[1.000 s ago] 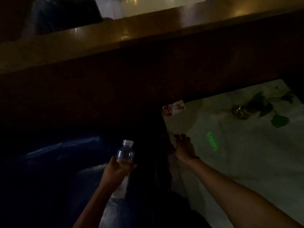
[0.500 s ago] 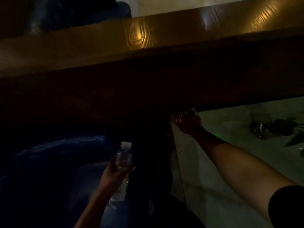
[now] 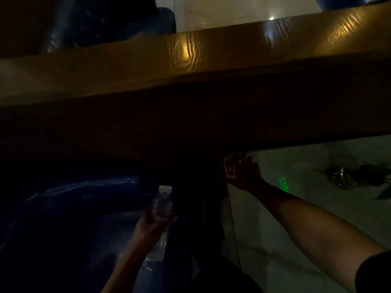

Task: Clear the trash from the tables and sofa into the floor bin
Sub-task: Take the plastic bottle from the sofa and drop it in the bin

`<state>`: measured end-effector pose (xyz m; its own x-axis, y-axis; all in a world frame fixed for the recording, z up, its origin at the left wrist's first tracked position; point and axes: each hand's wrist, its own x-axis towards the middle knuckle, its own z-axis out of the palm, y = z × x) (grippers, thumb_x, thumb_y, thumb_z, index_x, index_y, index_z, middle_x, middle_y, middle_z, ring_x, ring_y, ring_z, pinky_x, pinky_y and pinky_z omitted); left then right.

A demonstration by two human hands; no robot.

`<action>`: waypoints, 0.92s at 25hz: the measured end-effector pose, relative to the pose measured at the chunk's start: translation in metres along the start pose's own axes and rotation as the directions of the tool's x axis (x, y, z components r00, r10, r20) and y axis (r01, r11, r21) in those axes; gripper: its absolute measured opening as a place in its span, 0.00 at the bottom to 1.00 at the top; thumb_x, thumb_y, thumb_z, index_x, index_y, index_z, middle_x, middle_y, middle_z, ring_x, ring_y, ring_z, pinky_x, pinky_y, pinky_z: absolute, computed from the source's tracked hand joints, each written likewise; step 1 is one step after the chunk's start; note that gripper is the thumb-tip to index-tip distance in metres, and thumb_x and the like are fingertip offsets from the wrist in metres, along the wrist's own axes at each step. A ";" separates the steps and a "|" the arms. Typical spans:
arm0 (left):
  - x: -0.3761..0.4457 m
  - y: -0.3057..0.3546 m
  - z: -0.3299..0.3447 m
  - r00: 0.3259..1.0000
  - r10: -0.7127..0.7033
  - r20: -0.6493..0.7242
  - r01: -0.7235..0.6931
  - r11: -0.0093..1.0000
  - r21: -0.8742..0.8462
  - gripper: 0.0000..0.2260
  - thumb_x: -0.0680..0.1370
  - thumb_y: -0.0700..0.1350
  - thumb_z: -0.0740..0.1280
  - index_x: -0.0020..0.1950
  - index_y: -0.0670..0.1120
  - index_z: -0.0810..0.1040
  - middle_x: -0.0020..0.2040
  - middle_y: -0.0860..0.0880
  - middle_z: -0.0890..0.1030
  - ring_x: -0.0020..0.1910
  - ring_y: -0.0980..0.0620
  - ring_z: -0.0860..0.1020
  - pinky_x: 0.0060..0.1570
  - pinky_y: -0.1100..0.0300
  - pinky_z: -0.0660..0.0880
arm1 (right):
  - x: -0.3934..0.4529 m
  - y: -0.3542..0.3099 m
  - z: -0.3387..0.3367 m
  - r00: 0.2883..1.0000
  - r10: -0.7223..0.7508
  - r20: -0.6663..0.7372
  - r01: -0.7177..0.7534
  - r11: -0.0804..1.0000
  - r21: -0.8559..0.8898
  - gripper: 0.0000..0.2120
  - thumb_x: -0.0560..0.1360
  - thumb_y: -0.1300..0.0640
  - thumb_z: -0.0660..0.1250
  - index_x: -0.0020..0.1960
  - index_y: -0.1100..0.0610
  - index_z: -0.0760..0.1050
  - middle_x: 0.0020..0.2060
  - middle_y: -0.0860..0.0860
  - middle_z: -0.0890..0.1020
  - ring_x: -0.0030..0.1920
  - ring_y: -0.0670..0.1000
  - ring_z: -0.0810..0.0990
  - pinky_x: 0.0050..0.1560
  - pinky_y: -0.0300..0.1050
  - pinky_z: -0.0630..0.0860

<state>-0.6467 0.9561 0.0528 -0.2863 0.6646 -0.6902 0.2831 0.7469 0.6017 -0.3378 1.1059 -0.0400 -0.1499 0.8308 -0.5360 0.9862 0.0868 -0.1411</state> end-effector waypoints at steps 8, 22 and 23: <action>-0.012 -0.015 0.000 0.999 -0.018 0.035 0.021 0.997 -0.069 0.19 0.68 0.48 0.79 0.56 0.49 0.80 0.47 0.47 0.86 0.46 0.49 0.84 0.39 0.62 0.76 | -0.051 -0.010 0.034 0.957 -0.127 -0.259 0.097 0.987 -0.125 0.21 0.77 0.50 0.57 0.61 0.57 0.81 0.54 0.63 0.83 0.53 0.70 0.81 0.46 0.63 0.80; -0.092 -0.120 -0.042 0.991 -0.069 -0.111 0.044 0.977 -0.210 0.17 0.69 0.47 0.79 0.52 0.51 0.75 0.47 0.47 0.83 0.41 0.52 0.82 0.36 0.61 0.77 | -0.147 -0.117 0.100 0.997 -0.055 -0.048 0.070 0.901 0.429 0.15 0.81 0.50 0.59 0.52 0.59 0.80 0.44 0.61 0.84 0.45 0.60 0.83 0.42 0.47 0.70; -0.105 -0.135 -0.048 0.989 -0.075 -0.128 0.045 0.973 -0.224 0.17 0.69 0.48 0.79 0.51 0.51 0.74 0.46 0.46 0.83 0.41 0.51 0.82 0.35 0.61 0.76 | -0.163 -0.138 0.103 1.000 -0.001 -0.017 0.009 0.861 0.509 0.17 0.82 0.48 0.58 0.52 0.58 0.80 0.41 0.58 0.84 0.44 0.57 0.83 0.42 0.45 0.72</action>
<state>-0.6990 0.7863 0.0638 -0.4218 0.6038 -0.6764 0.0573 0.7623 0.6447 -0.4563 0.9017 -0.0189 -0.1492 0.8398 -0.5219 0.8115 -0.1975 -0.5499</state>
